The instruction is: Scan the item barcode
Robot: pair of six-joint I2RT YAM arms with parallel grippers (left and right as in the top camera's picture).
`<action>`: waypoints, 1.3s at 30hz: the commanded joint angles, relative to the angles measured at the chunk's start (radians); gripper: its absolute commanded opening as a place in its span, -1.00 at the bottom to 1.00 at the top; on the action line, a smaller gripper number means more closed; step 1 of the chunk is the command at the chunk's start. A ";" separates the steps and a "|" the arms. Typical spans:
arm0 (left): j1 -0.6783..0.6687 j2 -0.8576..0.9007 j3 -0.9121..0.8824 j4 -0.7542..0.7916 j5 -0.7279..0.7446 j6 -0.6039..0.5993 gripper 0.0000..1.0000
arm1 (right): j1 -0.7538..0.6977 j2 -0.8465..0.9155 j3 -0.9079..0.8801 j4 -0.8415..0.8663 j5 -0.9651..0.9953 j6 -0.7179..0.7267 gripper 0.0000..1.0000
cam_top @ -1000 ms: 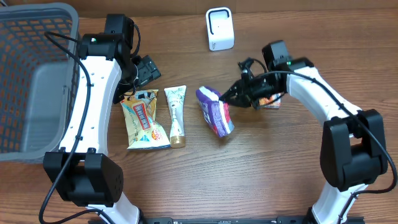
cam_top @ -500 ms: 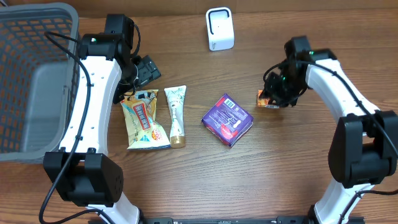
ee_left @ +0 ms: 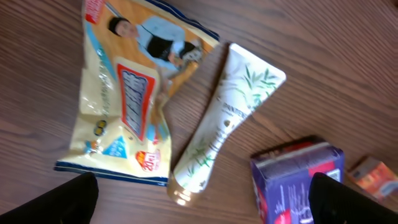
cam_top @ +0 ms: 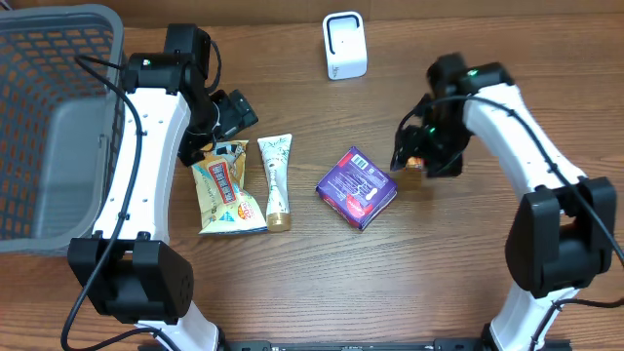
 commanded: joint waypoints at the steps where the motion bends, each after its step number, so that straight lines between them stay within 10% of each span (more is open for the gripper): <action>1: -0.040 0.000 -0.024 0.005 0.040 -0.002 0.99 | 0.058 -0.001 -0.042 0.013 -0.070 -0.025 -0.10; 17: -0.080 0.000 -0.109 0.021 -0.062 -0.003 0.99 | 0.193 -0.001 -0.241 0.134 -0.066 0.121 -0.63; 31: -0.080 0.000 -0.110 0.009 -0.062 0.002 1.00 | 0.175 -0.001 -0.264 0.565 -0.040 0.279 -0.58; 39: -0.082 0.000 -0.115 0.010 -0.062 0.002 1.00 | 0.013 -0.001 -0.009 0.276 0.031 0.161 -0.37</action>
